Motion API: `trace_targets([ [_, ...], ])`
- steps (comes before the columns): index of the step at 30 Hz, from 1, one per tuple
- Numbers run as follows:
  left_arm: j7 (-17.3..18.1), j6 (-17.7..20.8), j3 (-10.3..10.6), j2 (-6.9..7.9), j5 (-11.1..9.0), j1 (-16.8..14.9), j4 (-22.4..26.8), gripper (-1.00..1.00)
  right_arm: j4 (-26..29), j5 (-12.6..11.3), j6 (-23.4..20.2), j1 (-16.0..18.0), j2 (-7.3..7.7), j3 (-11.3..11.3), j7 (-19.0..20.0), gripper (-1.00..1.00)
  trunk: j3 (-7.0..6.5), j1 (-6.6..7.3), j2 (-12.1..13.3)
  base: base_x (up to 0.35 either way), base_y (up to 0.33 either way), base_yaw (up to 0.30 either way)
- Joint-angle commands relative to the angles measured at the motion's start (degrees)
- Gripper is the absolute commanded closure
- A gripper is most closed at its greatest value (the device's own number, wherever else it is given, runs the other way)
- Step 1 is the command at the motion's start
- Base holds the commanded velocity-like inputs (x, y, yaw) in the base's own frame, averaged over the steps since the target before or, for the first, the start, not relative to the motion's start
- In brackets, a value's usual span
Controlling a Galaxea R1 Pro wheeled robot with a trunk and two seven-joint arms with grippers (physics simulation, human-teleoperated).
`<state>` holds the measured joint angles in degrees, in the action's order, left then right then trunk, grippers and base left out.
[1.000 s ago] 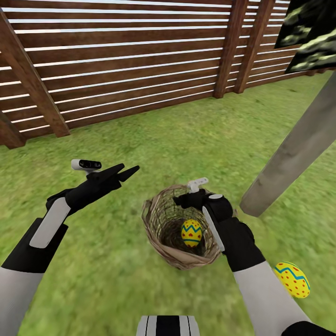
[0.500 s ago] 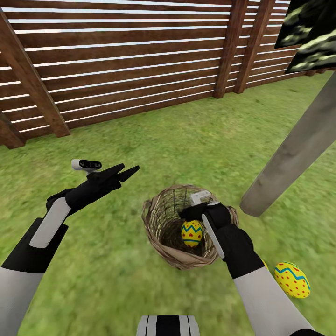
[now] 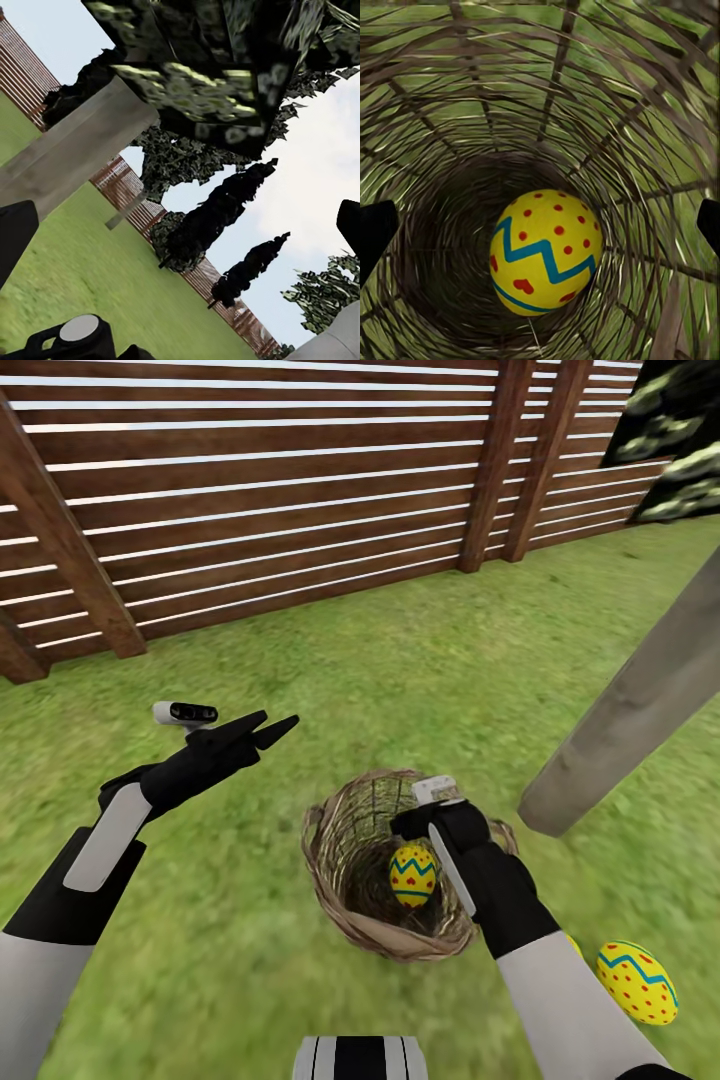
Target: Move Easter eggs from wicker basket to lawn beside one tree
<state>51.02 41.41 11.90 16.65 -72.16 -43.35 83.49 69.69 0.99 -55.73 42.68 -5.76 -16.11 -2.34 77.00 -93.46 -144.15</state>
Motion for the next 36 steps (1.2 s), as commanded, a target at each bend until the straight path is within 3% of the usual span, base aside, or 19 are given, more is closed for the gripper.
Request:
trace_targets([
  [1,-0.04,0.34,0.12,0.05,-0.44,-0.01,-0.04,-1.00,-0.18,0.01,-0.16,0.01,-0.04,-0.07,-0.41,-1.00,0.04,-0.01,-0.02,0.072,0.000,0.000],
  [10,-0.04,0.34,0.14,0.05,-0.44,-0.01,-0.08,-1.00,-5.79,-0.11,2.10,-0.03,-1.32,0.58,-0.71,-1.00,0.04,-0.01,-0.02,0.012,0.000,0.000],
  [13,-0.04,0.34,0.14,0.05,-0.44,-0.02,-0.08,-1.00,-8.65,-0.12,3.87,-0.02,-2.66,3.59,-0.73,-1.00,0.04,-0.01,-0.02,0.049,0.030,0.000],
  [16,-0.04,0.35,0.14,0.02,-0.45,-0.04,-0.06,-1.00,-10.70,-0.11,6.45,-0.01,-3.13,4.68,-0.80,-1.00,0.04,-0.01,-0.02,0.204,0.149,0.000],
  [36,-0.01,0.34,0.14,0.05,-0.53,-0.03,-0.08,-1.00,-11.14,-0.20,7.63,-0.04,-3.22,4.94,-0.74,-1.00,-0.01,-0.01,-0.02,0.024,0.015,-0.008],
])
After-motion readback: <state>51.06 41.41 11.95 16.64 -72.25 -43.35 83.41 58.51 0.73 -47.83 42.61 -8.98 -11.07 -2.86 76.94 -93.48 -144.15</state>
